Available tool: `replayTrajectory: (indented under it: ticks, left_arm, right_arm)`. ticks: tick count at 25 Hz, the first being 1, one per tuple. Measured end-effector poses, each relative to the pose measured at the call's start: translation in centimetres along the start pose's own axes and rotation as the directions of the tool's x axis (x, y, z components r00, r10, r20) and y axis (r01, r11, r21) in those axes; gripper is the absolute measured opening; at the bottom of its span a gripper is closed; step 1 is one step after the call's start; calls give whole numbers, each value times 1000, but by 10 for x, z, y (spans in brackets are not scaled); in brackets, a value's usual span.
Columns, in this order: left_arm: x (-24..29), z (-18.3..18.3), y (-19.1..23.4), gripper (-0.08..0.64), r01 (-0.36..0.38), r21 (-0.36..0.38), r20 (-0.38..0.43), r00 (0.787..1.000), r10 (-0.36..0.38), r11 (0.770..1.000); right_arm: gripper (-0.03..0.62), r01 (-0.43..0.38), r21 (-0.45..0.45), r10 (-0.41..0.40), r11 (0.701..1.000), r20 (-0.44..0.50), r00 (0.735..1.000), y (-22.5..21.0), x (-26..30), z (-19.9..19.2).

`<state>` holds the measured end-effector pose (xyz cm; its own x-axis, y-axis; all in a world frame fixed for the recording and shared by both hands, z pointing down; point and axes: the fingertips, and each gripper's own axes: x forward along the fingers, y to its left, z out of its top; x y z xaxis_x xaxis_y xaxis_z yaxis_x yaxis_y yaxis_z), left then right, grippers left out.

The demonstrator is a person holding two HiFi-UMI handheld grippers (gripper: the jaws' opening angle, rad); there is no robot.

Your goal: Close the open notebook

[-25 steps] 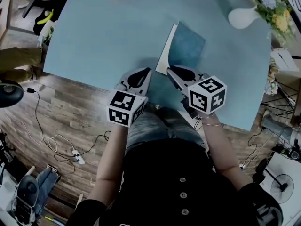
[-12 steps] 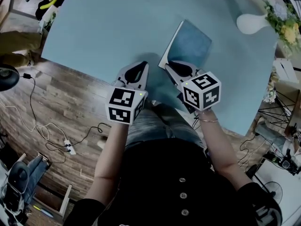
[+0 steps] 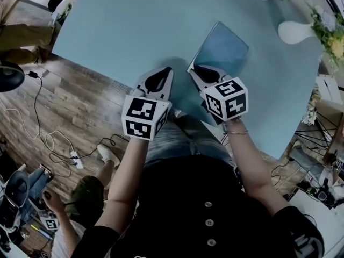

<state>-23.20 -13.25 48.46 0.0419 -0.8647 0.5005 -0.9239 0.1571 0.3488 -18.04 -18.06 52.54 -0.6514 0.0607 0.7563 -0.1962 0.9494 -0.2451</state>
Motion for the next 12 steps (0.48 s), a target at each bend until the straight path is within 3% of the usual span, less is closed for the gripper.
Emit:
replayTrajectory:
  ticks: [7,12]
  left_arm:
    - [-5,-1,3,15,-18,-12,0,1000,18,1000]
    - [-4,-2,-1,15,-19,19,-15,1000,19,1000]
  right_arm:
    - [72,30,-57,-32,998,-27,999,2,6,-2]
    - [91,5,-104,-8,995,-27,1000,4,6,-2]
